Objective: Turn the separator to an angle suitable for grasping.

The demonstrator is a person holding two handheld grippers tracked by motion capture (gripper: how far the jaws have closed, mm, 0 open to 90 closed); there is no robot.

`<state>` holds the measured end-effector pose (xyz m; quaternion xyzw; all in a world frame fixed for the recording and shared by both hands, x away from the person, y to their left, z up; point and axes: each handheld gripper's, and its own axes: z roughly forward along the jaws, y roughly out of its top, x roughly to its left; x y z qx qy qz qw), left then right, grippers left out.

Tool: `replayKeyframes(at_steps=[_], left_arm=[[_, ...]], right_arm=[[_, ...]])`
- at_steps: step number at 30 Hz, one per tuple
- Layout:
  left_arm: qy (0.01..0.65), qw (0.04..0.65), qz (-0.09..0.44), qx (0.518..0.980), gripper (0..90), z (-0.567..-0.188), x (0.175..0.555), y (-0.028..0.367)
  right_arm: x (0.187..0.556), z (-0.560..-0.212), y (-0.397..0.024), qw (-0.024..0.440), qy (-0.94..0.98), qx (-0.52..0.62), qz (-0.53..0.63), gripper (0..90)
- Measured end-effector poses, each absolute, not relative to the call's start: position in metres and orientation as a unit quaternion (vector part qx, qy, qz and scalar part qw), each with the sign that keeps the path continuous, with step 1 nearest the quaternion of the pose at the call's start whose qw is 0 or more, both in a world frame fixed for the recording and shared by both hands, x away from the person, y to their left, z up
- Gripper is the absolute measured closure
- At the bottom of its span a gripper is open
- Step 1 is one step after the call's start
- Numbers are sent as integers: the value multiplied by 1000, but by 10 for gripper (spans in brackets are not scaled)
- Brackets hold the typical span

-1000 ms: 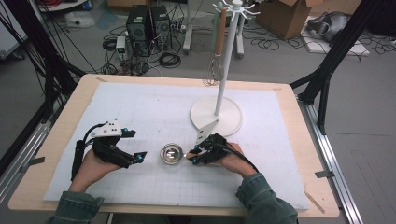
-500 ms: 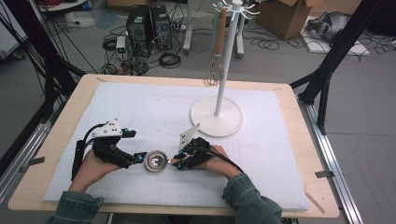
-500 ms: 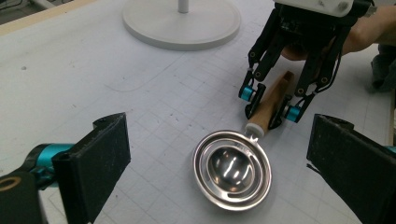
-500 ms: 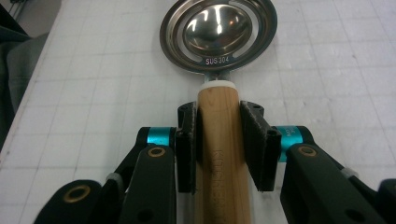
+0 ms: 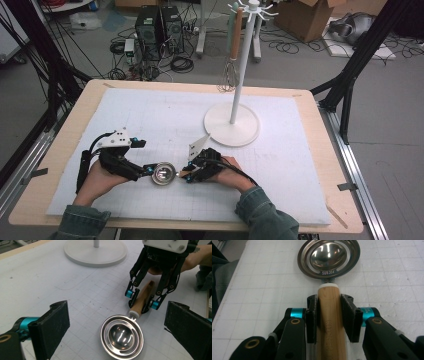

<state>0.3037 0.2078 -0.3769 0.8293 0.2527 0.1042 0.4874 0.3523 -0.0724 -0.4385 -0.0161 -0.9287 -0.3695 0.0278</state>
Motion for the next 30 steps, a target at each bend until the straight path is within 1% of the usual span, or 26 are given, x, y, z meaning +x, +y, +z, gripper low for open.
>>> replayKeyframes(at_steps=[4, 8, 15, 19, 22, 30], left_arm=[[248, 485, 105, 832, 68, -377, 303, 207], [240, 487, 100, 834, 73, -377, 303, 205], [224, 488, 97, 838, 97, -374, 304, 201], [216, 484, 100, 842, 119, -371, 307, 199], [213, 483, 99, 844, 126, -370, 310, 196], [207, 475, 97, 850, 154, -373, 311, 189]], right_arm=[[353, -439, -73, 29, -927, -22, -372, 663], [355, -439, -76, 33, -925, -44, -377, 588], [355, -430, -86, 31, -917, -66, -393, 517], [355, -426, -99, 25, -914, -85, -397, 480], [354, -421, -111, 26, -907, -102, -408, 465], [345, -416, -142, 8, -899, -132, -418, 432]])
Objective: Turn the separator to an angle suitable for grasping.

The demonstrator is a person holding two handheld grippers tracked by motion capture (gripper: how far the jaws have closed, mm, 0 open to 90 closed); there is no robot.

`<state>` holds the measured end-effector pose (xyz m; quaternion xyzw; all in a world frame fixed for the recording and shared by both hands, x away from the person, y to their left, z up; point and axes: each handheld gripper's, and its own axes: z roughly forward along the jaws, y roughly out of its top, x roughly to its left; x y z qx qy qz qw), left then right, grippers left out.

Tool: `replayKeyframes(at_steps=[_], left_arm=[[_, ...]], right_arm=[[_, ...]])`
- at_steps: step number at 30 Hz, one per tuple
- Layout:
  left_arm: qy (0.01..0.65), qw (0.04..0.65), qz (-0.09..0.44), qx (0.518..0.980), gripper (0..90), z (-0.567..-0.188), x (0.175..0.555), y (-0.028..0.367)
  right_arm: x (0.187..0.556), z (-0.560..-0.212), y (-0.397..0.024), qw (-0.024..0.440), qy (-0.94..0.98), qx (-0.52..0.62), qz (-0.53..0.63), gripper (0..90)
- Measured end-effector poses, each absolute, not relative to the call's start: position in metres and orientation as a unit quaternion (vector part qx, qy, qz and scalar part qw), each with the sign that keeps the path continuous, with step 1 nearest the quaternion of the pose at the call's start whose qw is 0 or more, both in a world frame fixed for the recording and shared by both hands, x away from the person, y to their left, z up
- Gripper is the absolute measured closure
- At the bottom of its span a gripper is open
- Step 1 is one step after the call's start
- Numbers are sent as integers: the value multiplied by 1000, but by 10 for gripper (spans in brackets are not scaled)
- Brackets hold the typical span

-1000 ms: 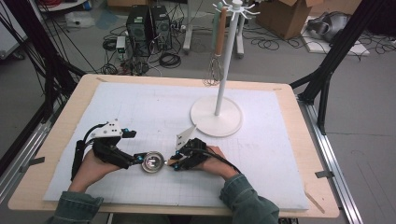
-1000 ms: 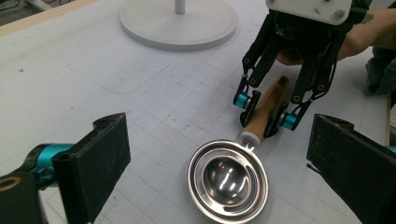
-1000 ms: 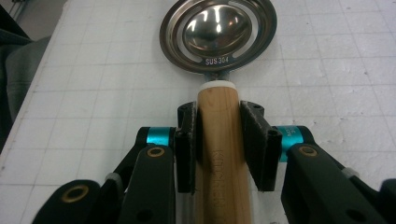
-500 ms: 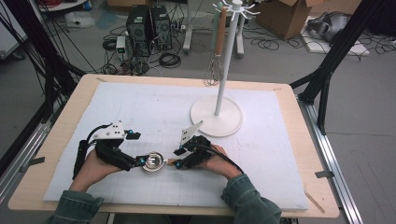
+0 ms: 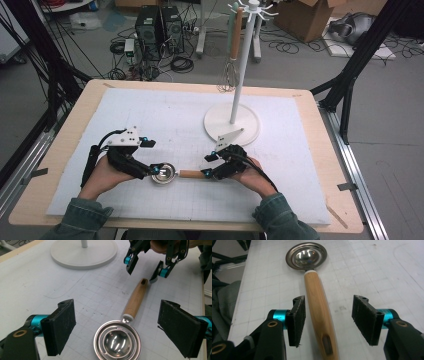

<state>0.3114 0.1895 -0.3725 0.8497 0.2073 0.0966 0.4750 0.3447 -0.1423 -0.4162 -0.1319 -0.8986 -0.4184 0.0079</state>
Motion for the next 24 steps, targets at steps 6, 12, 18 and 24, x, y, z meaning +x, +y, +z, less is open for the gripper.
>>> replayKeyframes(at_steps=[6, 12, 18, 24], left_arm=[[201, 473, 91, 853, 189, -369, 312, 188], [183, 465, 91, 861, 208, -366, 310, 183], [164, 458, 92, 869, 222, -361, 312, 180], [142, 451, 87, 877, 230, -361, 316, 175]], right_arm=[[339, -413, -158, 2, -893, -151, -424, 375], [331, -410, -172, 0, -881, -170, -442, 340], [323, -407, -183, -8, -877, -173, -448, 338], [318, -406, -190, -9, -877, -172, -448, 352]])
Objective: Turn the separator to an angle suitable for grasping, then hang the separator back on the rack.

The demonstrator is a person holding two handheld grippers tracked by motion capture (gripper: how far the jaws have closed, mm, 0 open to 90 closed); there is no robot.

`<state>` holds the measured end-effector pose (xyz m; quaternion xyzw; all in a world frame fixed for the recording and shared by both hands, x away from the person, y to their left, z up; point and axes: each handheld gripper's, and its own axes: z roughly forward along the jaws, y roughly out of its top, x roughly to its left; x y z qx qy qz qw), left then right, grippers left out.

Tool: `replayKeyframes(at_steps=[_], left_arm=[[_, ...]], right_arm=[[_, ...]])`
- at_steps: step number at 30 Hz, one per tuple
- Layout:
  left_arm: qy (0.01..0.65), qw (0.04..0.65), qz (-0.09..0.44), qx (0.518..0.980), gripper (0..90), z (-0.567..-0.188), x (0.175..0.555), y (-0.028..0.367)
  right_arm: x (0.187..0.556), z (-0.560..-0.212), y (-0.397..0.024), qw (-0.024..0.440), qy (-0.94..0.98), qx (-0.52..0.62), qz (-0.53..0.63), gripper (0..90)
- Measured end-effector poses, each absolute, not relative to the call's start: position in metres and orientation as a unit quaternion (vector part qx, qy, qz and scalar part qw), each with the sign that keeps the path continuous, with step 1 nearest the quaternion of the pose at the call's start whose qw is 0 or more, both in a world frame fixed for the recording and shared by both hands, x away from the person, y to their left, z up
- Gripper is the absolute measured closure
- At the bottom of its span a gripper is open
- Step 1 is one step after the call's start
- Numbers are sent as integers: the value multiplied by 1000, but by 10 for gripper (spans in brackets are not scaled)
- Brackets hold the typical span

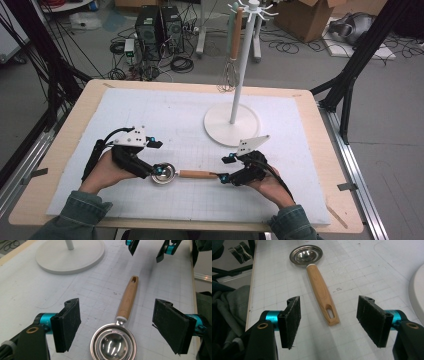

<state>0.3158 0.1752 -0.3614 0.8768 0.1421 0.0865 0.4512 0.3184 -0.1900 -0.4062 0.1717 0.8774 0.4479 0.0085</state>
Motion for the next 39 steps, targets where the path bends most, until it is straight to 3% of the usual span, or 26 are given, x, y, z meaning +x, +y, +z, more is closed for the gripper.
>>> replayKeyframes(at_steps=[13, 39], left_arm=[[116, 410, 57, 903, 304, -381, 326, 156], [71, 338, 18, 938, 582, -426, 338, 109]], right_arm=[[319, -411, -188, 9, 878, 171, 446, 362], [325, -436, -166, 24, 896, 179, 405, 484]])
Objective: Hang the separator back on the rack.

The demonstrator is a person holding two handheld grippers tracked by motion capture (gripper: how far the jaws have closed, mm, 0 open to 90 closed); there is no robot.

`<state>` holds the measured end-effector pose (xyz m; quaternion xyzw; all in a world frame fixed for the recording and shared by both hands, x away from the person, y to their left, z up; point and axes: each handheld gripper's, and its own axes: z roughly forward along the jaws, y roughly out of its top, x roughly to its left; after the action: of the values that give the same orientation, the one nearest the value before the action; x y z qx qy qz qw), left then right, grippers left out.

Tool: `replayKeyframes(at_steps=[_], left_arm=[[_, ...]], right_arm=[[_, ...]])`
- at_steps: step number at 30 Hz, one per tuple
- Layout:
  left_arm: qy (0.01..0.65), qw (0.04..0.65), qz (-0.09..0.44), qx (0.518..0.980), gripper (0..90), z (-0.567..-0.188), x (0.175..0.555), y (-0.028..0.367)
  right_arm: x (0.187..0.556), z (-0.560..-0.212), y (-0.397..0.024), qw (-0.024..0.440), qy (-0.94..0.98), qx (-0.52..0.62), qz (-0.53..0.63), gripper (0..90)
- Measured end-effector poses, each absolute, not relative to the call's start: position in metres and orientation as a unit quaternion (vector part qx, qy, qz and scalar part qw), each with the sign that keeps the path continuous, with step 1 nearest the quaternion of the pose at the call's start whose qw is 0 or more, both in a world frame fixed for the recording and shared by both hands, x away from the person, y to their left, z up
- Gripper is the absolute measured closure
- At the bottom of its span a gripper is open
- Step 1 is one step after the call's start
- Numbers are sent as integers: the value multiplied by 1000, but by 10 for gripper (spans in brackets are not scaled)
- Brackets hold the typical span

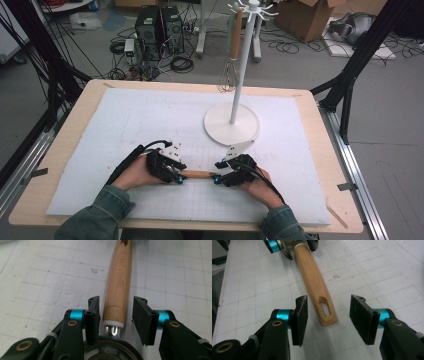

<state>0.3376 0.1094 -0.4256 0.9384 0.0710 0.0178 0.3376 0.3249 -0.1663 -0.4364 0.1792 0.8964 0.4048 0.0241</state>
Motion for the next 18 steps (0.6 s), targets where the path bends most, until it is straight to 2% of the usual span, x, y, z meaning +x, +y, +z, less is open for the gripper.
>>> replayKeyframes(at_steps=[6, 18], left_arm=[[69, 331, 16, 941, 636, -428, 340, 105], [76, 325, 27, 942, 665, -428, 341, 105]], right_arm=[[325, -437, -166, 27, 898, 181, 401, 486], [326, -436, -169, 30, 895, 184, 406, 486]])
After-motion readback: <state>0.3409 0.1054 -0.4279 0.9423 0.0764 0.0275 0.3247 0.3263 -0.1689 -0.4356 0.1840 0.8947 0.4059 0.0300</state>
